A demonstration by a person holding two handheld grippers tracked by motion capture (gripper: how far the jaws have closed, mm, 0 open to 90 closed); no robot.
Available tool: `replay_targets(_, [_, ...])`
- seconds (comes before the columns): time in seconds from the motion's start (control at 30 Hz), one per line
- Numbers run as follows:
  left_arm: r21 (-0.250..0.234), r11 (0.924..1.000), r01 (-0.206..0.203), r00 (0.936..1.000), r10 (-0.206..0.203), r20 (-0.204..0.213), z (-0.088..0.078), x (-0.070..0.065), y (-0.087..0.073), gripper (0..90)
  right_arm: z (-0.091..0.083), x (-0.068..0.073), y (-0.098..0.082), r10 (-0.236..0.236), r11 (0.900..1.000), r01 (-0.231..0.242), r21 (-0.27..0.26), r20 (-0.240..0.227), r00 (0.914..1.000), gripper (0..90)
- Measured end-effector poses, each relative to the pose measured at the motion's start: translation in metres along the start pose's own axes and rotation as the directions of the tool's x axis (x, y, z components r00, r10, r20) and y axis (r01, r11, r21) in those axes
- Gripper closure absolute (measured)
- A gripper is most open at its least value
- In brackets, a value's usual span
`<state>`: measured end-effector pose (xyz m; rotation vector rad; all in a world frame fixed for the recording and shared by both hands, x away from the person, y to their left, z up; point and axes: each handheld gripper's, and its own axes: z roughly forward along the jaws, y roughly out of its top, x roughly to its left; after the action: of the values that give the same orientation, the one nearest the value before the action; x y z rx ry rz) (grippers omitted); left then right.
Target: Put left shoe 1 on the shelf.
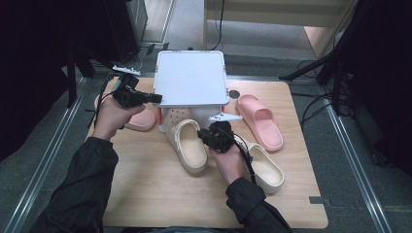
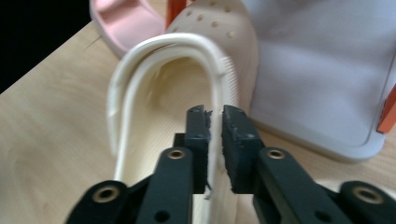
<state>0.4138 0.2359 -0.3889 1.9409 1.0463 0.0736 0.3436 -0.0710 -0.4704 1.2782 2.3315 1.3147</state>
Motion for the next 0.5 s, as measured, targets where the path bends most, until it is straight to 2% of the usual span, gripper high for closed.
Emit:
replay_targets(0.1, [-0.004, 1.0000, -0.004, 1.0000, 0.004, -0.003, 0.000, 0.000, 0.000, 89.5, -0.010, 0.005, -0.008, -0.028, 0.999, 0.029, 0.022, -0.031, 0.9991, 90.0])
replay_targets(0.27, [-0.009, 0.9999, -0.010, 0.9999, 0.010, 0.001, 0.000, 0.000, -0.001, 89.4, -0.023, 0.009, -0.023, -0.046, 0.999, 0.047, 0.009, -0.058, 0.9973, 90.0])
replay_targets(0.3, [-0.011, 0.9999, -0.009, 1.0000, 0.009, 0.001, 0.000, 0.000, -0.001, 89.4, -0.028, 0.013, -0.028, -0.062, 0.998, 0.062, 0.010, -0.066, 0.9959, 90.0])
replay_targets(0.5, [-0.012, 0.9999, -0.012, 0.9999, 0.012, 0.003, 0.000, 0.000, -0.001, 89.4, -0.041, 0.019, -0.043, -0.085, 0.996, 0.086, 0.001, -0.076, 0.9934, 90.0])
